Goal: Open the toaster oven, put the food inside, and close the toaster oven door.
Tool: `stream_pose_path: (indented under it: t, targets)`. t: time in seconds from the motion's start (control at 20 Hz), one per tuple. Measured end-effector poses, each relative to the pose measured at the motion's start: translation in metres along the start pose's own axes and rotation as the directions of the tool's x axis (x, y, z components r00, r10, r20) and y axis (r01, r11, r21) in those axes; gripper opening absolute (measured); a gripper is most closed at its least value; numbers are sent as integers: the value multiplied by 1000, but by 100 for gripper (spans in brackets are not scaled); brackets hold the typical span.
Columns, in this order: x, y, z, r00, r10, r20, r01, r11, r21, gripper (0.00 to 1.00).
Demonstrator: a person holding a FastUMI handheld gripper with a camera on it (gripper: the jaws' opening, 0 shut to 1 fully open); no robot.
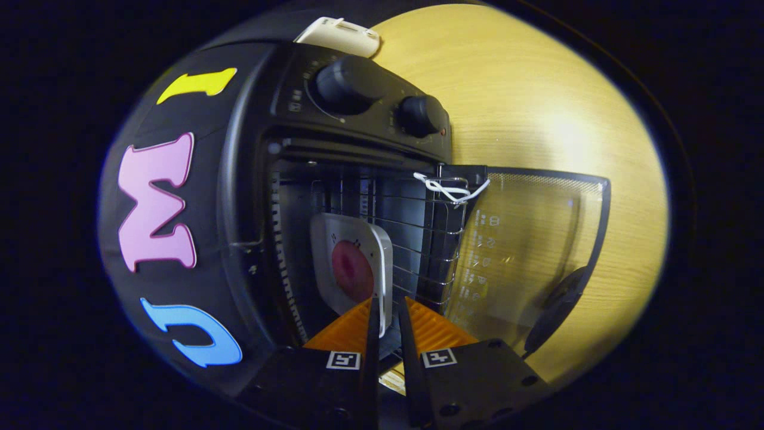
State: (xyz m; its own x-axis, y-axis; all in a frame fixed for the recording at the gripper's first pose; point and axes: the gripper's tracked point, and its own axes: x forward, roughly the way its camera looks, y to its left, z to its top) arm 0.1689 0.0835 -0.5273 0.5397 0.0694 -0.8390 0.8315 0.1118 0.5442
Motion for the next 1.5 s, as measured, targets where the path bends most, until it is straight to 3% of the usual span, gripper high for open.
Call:
stream_pose_path:
  t: [0.05, 0.15, 0.25, 0.45, 0.55, 0.7, 0.75, 0.9, 1.15, 1.5]
  targets:
    - [-15, -1, 1, 1000, 15, -3, -15, 998, -66, 23]
    - [-42, -6, 6, 999, 33, -1, -32, 977, -210, 35]
    - [-71, -20, 5, 999, 30, -15, -34, 920, -391, 41]
    - [-108, -61, -20, 997, -38, -70, -23, 707, -707, 100]
    - [-109, -80, -37, 992, -78, -96, -30, 596, -802, 99]
    - [-103, -123, -45, 983, -174, -63, 4, 362, -932, 99]
    - [-100, -136, -55, 975, -209, -73, -4, 313, -950, 99]
    - [-95, -161, -60, 960, -269, -76, -3, 263, -965, 100]
    - [-68, -182, -42, 948, -317, 9, 76, 201, -977, 100]
    - [-41, -178, -27, 953, -292, 77, 141, 207, -968, 100]
